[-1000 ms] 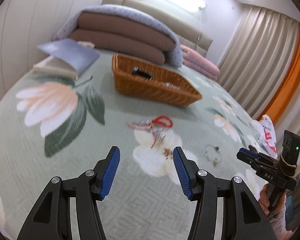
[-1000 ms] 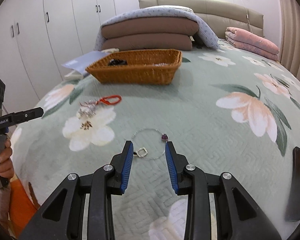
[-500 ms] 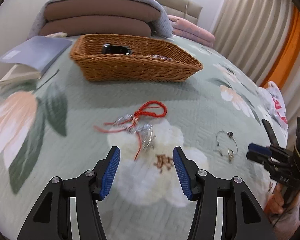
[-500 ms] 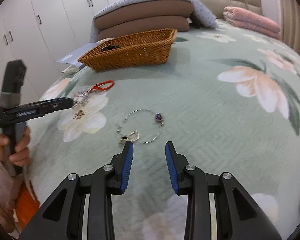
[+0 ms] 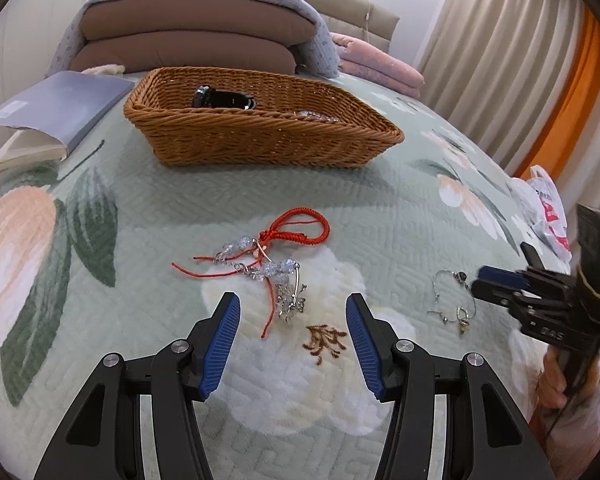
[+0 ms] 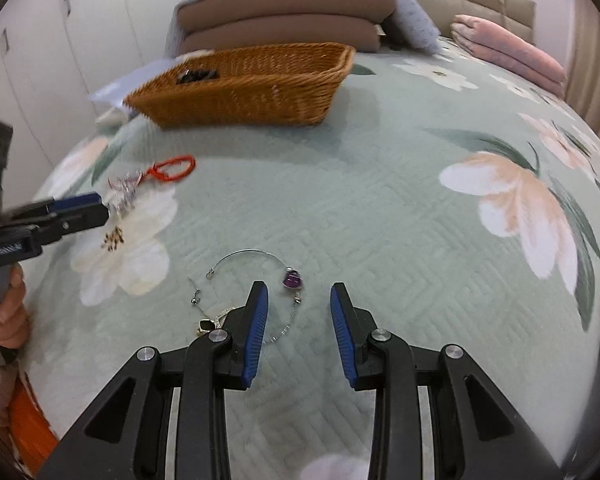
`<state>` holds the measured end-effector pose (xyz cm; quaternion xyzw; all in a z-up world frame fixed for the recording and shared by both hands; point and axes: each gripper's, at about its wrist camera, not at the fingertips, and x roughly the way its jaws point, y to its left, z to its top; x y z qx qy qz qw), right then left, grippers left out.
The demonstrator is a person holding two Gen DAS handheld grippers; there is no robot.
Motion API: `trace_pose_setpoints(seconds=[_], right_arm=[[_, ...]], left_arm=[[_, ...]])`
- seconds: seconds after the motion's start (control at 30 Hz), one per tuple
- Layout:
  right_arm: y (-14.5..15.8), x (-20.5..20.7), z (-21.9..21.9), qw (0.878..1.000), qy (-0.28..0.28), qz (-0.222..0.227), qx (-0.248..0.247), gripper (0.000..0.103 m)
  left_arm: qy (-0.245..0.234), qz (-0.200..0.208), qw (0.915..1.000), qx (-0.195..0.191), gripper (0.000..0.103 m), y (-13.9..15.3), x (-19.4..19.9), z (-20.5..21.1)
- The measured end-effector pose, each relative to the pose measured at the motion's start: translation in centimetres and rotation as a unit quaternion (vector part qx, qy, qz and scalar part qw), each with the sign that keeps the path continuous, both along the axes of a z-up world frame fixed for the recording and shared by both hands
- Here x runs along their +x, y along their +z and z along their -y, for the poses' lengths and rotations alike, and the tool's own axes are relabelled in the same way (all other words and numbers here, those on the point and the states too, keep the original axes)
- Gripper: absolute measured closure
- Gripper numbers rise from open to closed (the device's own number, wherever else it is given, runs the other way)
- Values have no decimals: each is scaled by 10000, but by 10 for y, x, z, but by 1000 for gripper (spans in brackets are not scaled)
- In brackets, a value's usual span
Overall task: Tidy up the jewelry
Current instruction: 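Move both tools back over the remaining jewelry on the quilt, then grasp the red cord charm with left tool while right tool grasps the purple-bead bangle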
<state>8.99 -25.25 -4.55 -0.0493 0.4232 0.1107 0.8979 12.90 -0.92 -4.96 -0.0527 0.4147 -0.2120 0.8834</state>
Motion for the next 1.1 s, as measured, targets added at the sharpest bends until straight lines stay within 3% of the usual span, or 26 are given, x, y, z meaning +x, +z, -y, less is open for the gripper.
trace_pose_setpoints(seconds=[0.13,0.2,0.3,0.47,0.63,0.73,0.9,1.0,1.1], right_arm=[[-2,1,-11,9993,14,146,-332,68],[-2,4,-12,9994,26,137,-312,74],[-2,5,-14,9993,58,141,-329,90],[-1,0,-16,9991,104,247,-335,90],[9,-8,-11,9991,121,394,-54,90],[20,-14,-8,9985,123,522,110,90],[48,-23,-4,9954,189,765,545,90],[64,-27,-6,9927,306,898,747,90],[72,-27,-11,9913,392,927,849,90]], left_arm=[[-50,26,9999,122,46,-2,-2,5],[-40,66,9997,220,47,-2,-1,8],[-37,75,9996,253,61,-2,2,12],[-93,-30,9992,396,94,-7,6,17],[-126,303,9990,317,93,2,-5,15],[-176,395,9990,106,93,8,-11,9],[-320,547,9964,-567,93,25,-22,-10],[-487,685,9890,-1214,93,41,-29,-26],[-534,764,9824,-1617,93,50,-33,-40]])
